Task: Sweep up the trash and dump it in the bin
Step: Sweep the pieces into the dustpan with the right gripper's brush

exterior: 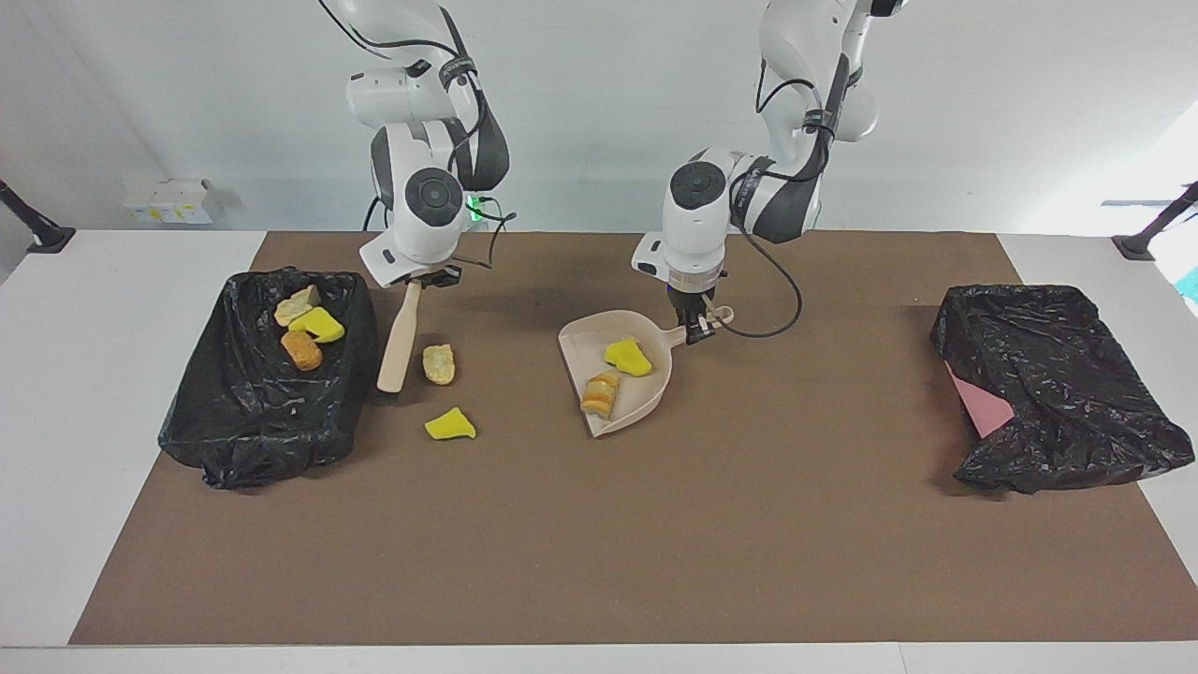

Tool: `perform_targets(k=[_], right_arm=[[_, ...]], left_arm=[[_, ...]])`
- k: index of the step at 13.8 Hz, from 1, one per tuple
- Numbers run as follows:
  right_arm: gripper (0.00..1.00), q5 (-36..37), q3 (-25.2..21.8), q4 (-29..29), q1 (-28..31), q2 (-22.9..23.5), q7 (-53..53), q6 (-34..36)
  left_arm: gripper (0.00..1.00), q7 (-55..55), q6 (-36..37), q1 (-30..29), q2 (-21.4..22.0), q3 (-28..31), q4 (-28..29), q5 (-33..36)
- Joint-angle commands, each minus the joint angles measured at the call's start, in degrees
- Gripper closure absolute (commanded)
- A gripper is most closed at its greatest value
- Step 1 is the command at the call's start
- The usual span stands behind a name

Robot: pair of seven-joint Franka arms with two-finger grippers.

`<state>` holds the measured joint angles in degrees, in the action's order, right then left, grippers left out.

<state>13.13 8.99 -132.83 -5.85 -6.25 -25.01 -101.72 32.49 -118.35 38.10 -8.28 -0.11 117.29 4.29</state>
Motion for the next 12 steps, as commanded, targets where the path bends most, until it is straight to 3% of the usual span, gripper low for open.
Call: perform_targets(k=[1,5,8,12], right_arm=[[1.00,-0.29,0.68,-5.77,3.03,-4.47,4.69,-4.97],[1.00,-6.88,0.86,-4.98,1.11,-0.79,11.30,-9.54],[1.00,-13.11,0.86,-0.69,-4.41,2.20,11.48,-8.76],[1.00,-19.96,0.86,1.35,-13.38,2.39,11.30,-9.81]], left_arm=[[1.00,-4.62,4.60,2.76,2.47,0.81,0.40,2.03],[1.00,-4.80,8.48,2.86,2.56,0.81,-0.13,2.30],[1.00,-4.63,6.03,2.77,2.04,0.73,0.04,2.30],[1.00,-4.63,0.50,2.77,-0.24,0.73,0.13,2.21]])
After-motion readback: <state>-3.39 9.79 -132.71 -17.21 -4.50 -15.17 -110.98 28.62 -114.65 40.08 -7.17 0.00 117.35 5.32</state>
